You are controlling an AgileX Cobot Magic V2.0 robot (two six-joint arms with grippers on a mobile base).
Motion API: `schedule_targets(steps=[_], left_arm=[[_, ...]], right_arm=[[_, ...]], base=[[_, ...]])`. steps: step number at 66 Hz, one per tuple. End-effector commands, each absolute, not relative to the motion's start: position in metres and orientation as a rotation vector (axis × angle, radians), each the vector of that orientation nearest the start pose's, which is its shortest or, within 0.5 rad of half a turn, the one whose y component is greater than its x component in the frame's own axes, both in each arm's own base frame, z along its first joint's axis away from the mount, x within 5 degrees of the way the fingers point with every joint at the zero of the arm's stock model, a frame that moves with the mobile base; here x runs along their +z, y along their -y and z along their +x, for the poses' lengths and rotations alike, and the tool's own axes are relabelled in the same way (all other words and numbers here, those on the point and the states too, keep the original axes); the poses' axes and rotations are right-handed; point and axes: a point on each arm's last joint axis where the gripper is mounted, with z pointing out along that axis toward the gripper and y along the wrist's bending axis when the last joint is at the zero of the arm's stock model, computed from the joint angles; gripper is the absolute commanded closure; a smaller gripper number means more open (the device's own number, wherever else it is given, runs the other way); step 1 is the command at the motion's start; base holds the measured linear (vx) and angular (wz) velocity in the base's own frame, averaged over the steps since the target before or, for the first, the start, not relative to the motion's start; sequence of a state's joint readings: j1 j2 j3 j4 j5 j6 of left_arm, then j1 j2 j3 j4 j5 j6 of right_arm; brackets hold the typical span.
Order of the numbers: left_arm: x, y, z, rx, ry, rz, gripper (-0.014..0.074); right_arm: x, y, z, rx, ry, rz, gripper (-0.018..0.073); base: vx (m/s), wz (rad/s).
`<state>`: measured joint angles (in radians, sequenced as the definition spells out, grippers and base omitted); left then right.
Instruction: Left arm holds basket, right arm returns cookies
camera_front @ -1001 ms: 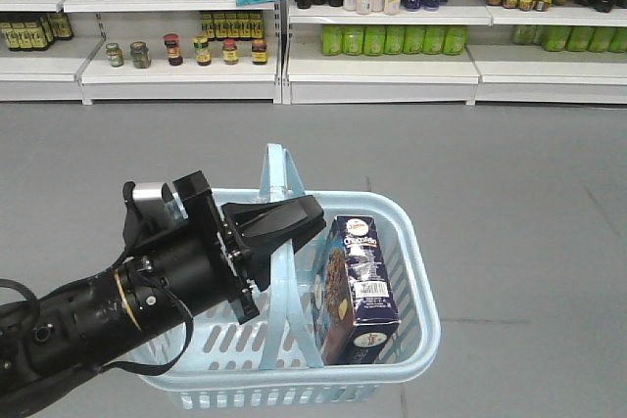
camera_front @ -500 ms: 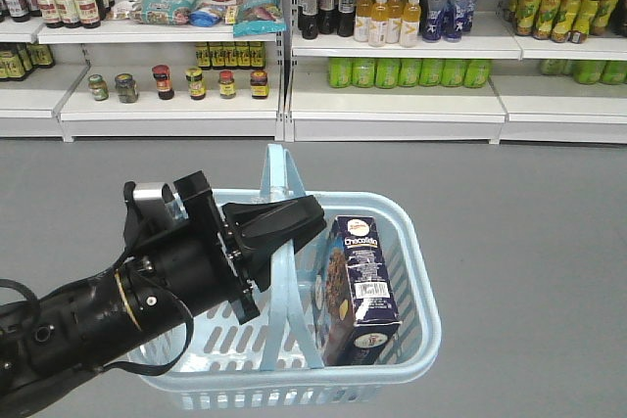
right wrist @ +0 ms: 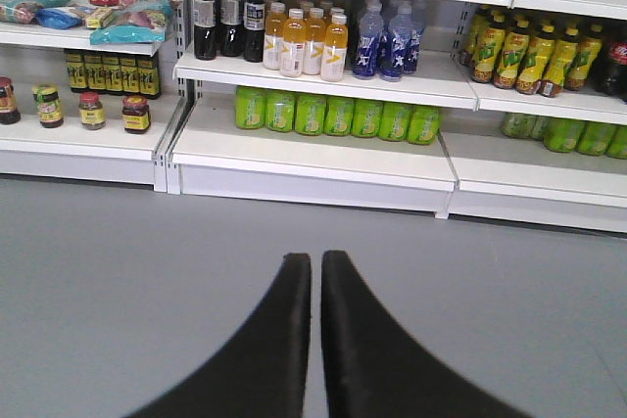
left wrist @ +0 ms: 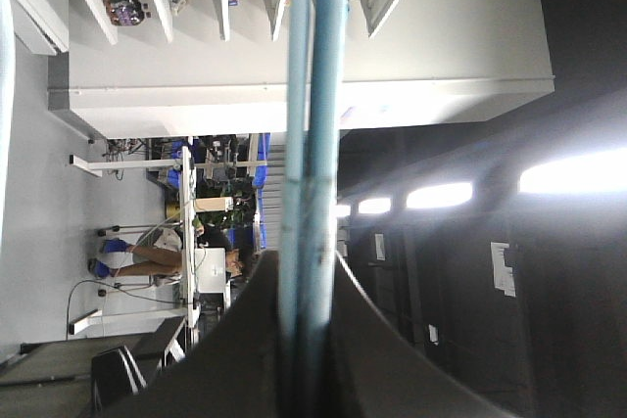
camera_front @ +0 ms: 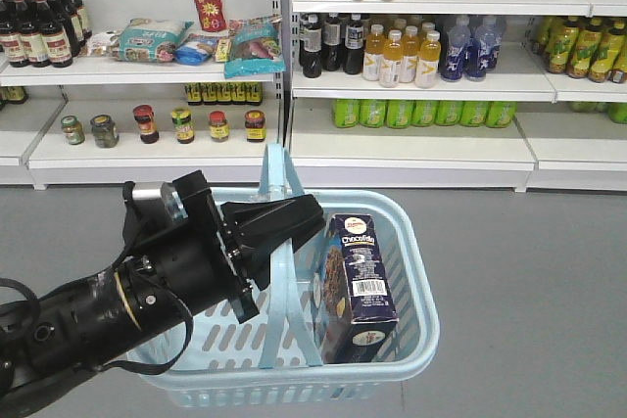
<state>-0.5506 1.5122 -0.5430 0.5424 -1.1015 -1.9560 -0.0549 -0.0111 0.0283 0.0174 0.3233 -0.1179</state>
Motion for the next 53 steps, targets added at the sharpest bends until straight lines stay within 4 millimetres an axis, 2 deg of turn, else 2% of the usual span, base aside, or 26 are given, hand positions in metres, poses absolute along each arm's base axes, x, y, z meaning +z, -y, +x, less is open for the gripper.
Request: schedule_targets(steps=[1,53], left_arm=[[0.2799,0.1789,0.2057,-2.32,-1.447,-0.34,0.0599],[0.2798,0.1789,0.2057,-2.319,-1.448,-0.341,0.0599]], right_arm=[[0.1766,0.0031,0.0548,-0.127,-1.758,-0.052,0.0556],[0.1766,0.0031,0.0548,-0.127,-1.758,-0.052,0.0556]], base=[[0.61,0.0],[0.57,-0.05]])
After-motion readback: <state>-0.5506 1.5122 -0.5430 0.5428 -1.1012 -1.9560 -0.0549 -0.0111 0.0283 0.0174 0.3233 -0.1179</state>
